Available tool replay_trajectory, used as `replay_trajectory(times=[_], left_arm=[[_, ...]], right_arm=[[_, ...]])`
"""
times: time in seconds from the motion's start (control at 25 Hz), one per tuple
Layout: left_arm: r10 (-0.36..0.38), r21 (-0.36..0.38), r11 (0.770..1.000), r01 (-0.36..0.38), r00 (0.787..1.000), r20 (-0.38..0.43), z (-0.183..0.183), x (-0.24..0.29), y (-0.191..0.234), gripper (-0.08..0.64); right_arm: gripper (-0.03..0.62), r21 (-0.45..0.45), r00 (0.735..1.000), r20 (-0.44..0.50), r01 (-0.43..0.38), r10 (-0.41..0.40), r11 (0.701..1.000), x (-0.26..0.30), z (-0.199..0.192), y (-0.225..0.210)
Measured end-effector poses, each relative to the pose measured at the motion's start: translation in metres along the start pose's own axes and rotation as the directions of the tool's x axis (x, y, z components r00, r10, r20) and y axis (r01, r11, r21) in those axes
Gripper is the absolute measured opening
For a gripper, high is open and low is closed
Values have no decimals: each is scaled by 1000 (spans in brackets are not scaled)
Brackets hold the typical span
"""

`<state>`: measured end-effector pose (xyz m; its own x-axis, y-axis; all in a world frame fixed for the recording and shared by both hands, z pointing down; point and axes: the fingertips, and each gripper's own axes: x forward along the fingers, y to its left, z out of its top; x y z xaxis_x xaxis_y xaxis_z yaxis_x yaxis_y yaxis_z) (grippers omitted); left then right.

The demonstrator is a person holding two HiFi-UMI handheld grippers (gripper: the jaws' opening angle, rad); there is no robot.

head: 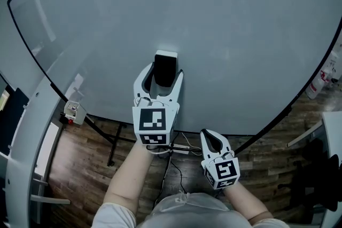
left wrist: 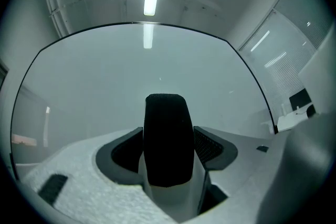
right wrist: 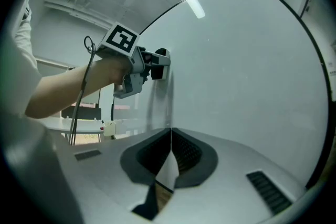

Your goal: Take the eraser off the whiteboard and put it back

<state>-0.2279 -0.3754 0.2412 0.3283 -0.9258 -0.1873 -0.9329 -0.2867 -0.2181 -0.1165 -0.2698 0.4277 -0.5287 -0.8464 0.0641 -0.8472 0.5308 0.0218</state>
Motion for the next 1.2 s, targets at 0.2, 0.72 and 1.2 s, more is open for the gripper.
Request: replay_trajectory(times=[0.2,0.72,1.2], left_arm=[[47,9,999,-47,999,17,-1,3,5,287],[49,-15,999,-49,997,56,4,-21,-2,261],[2,-101,995,5,997,73,-17,-80,-59,261]], right_arm=[[26,5,1000,2,27,-27,1000,-5,-3,-5],[26,32,999,38,28,-30,999,-18,6,-4],[26,28,998,24,59,-60,998,-44,-5,-24]])
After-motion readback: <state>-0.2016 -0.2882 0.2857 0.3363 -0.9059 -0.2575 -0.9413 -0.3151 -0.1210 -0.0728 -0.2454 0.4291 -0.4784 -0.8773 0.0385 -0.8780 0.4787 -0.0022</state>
